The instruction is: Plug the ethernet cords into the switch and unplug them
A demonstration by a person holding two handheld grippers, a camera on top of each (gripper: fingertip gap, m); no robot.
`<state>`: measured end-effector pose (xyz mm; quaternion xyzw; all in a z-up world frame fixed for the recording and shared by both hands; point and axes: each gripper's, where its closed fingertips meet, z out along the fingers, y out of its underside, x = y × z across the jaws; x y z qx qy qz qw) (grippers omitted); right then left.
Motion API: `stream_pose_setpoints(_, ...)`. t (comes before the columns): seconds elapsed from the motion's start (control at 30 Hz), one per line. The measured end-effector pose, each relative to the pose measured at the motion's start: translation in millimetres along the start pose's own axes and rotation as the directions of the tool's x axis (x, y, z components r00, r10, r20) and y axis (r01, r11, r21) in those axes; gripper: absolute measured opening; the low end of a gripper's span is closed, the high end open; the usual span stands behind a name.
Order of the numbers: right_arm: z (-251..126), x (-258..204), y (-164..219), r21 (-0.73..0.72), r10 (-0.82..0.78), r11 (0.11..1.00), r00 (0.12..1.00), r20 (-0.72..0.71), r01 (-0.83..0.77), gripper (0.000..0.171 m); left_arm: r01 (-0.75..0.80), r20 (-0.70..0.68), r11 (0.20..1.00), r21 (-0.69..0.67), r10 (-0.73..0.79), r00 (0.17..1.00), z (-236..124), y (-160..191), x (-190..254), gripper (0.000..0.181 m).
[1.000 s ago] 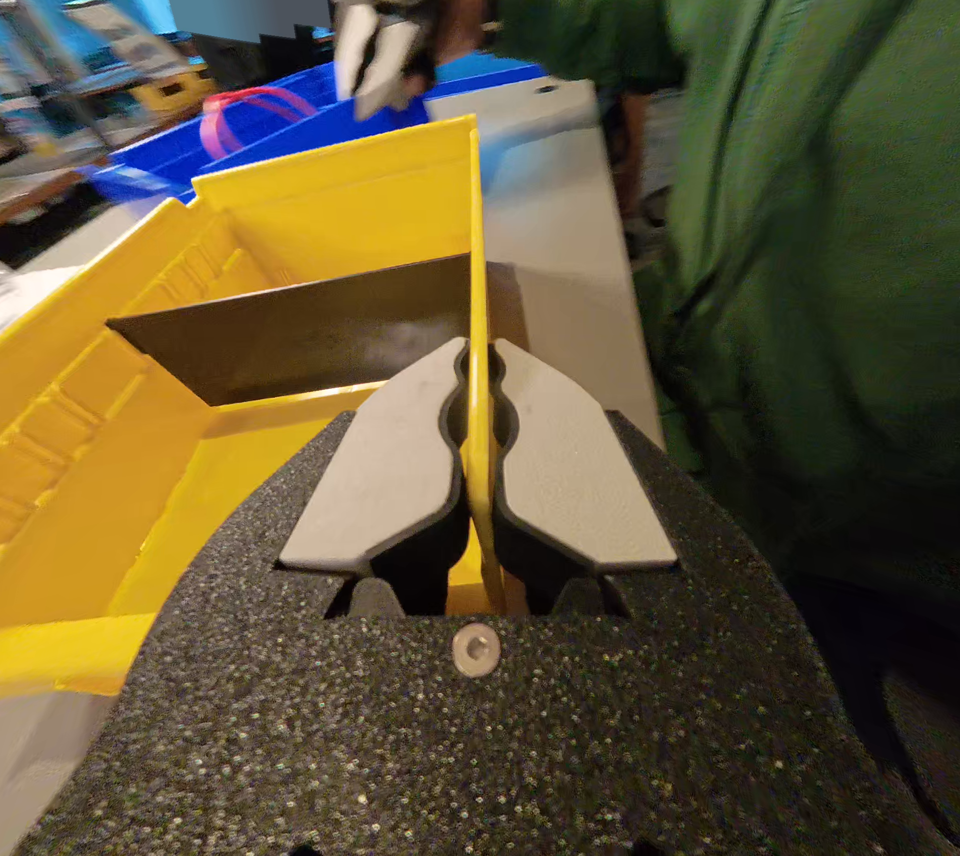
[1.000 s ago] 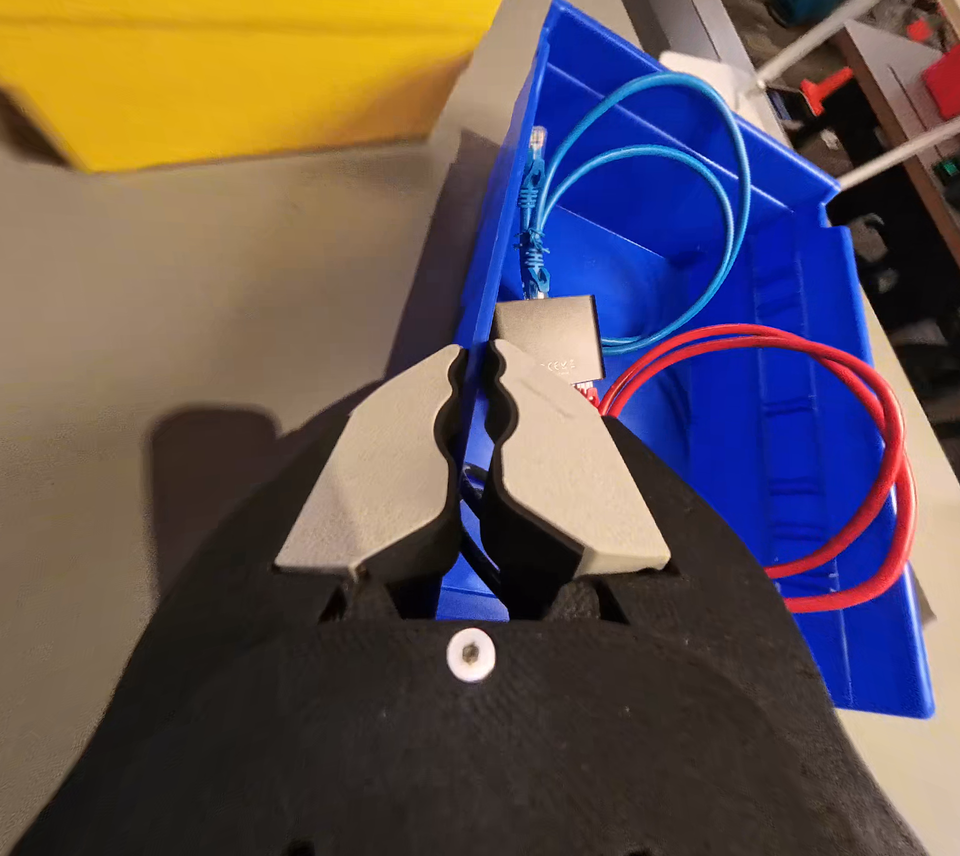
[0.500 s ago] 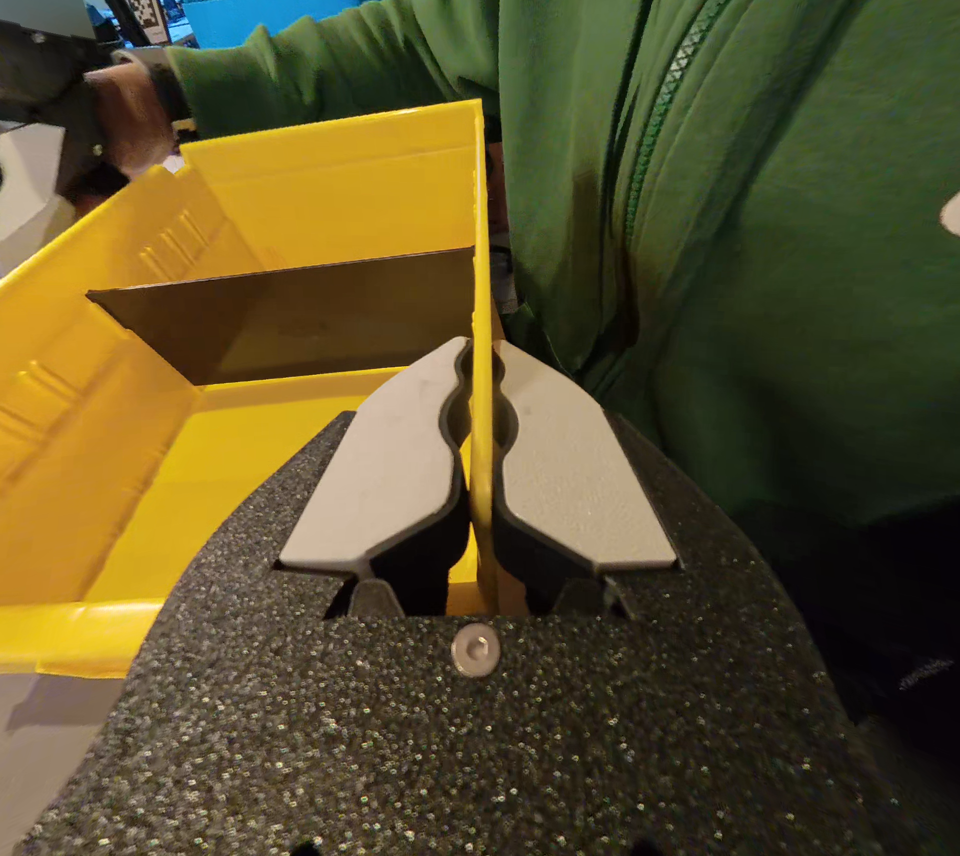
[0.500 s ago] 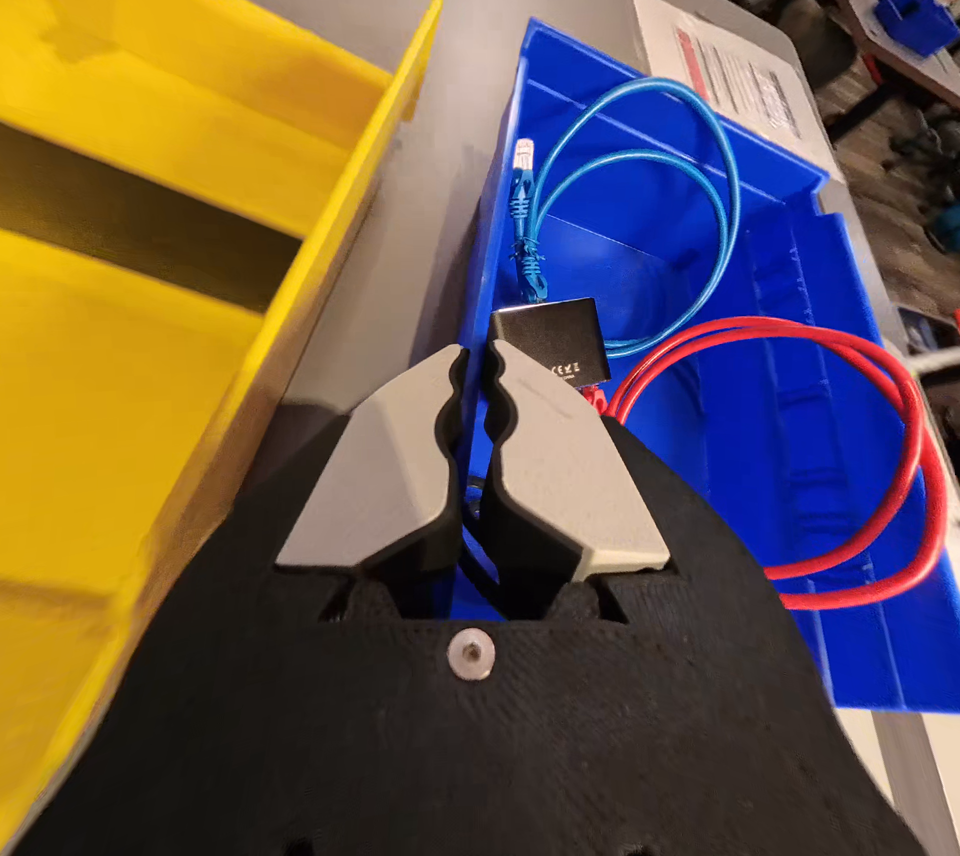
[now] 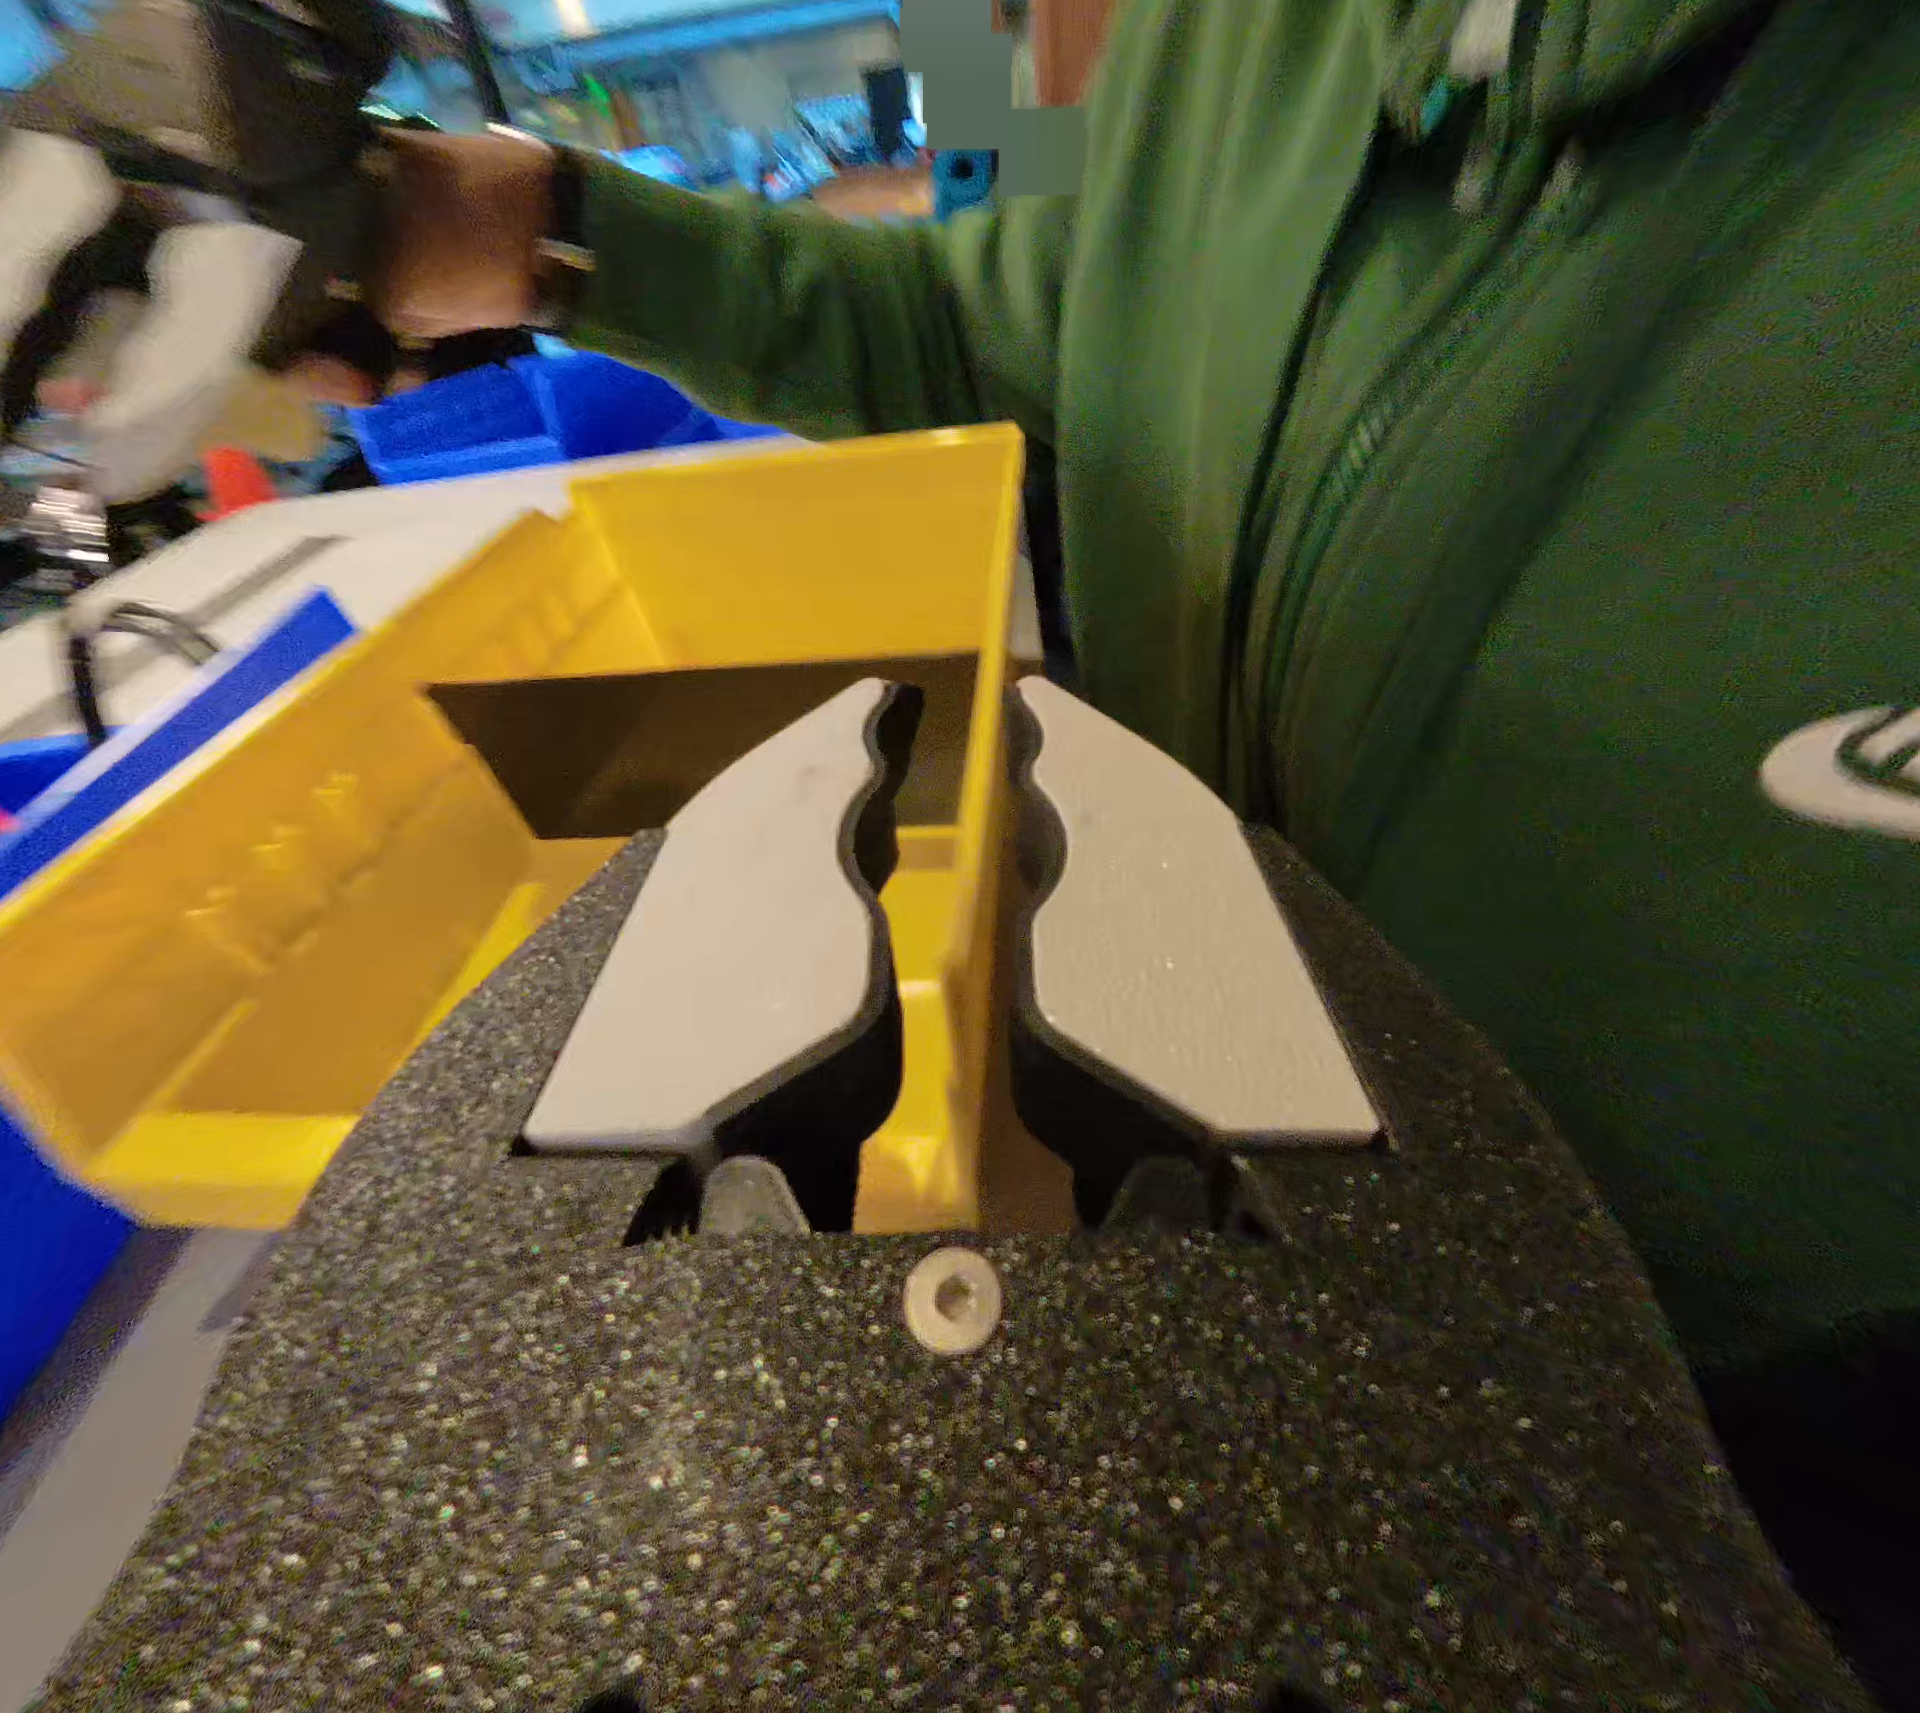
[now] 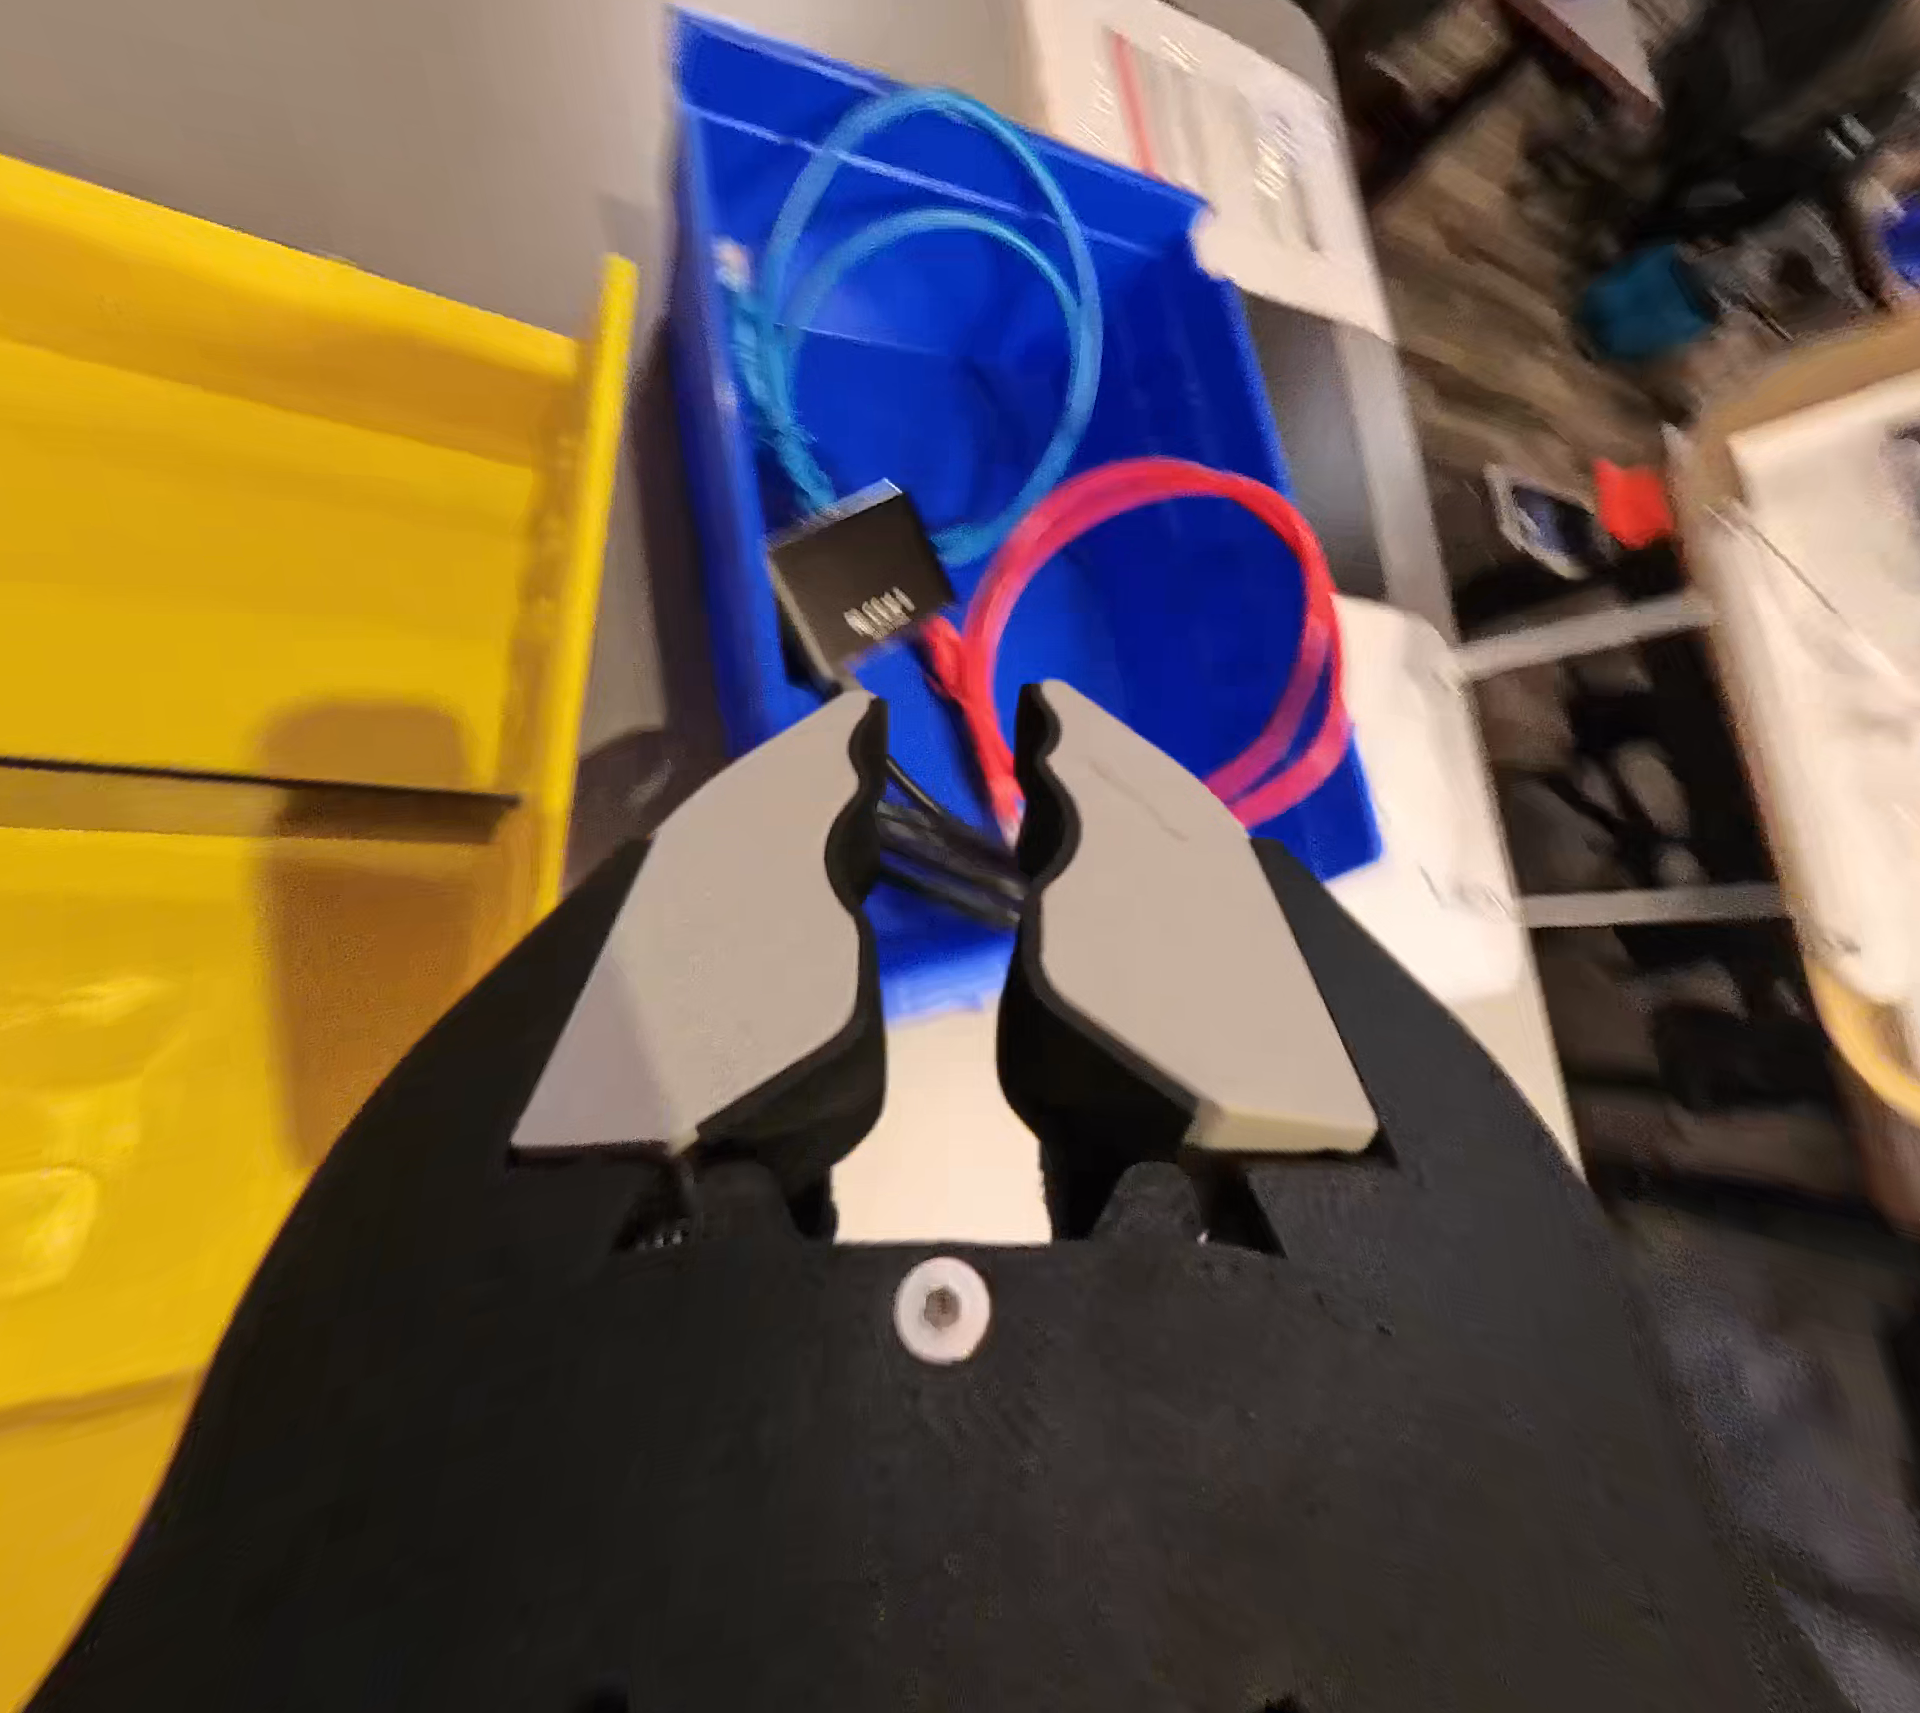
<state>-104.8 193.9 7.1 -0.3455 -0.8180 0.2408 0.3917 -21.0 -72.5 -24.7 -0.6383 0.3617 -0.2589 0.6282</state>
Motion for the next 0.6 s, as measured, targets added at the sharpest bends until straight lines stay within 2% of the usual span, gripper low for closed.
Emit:
stream_pose_setpoints(0.03, -13.4, 7.9, 6.7, -0.055, 0.033, 0.998, 0.998, -0.060, -0.037, 0.028, 0.020, 0.057, 0.999, 0.035, -0.022, 0.998, -9.7, -10.8, -11.4, 0.021)
stream_pose_setpoints(0.1, -40.4, 6.4, 23.7, -0.134, 0.168, 0.974, 0.978, -0.123, -0.184, 0.037, 0.092, 0.273, 0.994, 0.065, -0.107, 0.956, -33.9, -22.6, -55.8, 0.035)
stream_pose_setpoints(0.17, -60.7, -16.2, 40.2, -0.159, 0.309, 0.933, 0.945, -0.109, -0.323, 0.045, 0.215, 0.490, 0.974, 0.074, -0.224, 0.842, -64.9, -17.8, -107.6, 0.045)
stream_pose_setpoints(0.23, -74.6, -48.1, 63.2, -0.221, 0.352, 0.907, 0.934, -0.066, -0.357, 0.045, 0.365, 0.645, 0.924, 0.115, -0.349, 0.680, -96.3, -1.0, -153.9, 0.048)
stream_pose_setpoints(0.3, -87.6, -69.9, 90.8, -0.320, 0.385, 0.862, 0.918, -0.092, -0.394, 0.053, 0.501, 0.686, 0.851, 0.160, -0.461, 0.563, -113.0, 18.8, -186.7, 0.048)
stream_pose_setpoints(0.37, -102.6, -81.2, 104.5, -0.346, 0.437, 0.819, 0.889, -0.140, -0.457, 0.061, 0.616, 0.670, 0.767, 0.177, -0.552, 0.496, -116.3, 36.7, -210.7, 0.050)
stream_pose_setpoints(0.47, -125.9, -92.3, 109.3, -0.311, 0.540, 0.760, 0.821, -0.187, -0.570, 0.063, 0.688, 0.631, 0.697, 0.201, -0.629, 0.454, -113.8, 45.7, -239.2, 0.052)
stream_pose_setpoints(0.6, -135.9, -124.8, 117.9, -0.326, 0.684, 0.657, 0.720, -0.121, -0.680, 0.057, 0.743, 0.715, 0.664, 0.078, -0.557, 0.422, -114.2, 74.6, -262.4, 0.053)
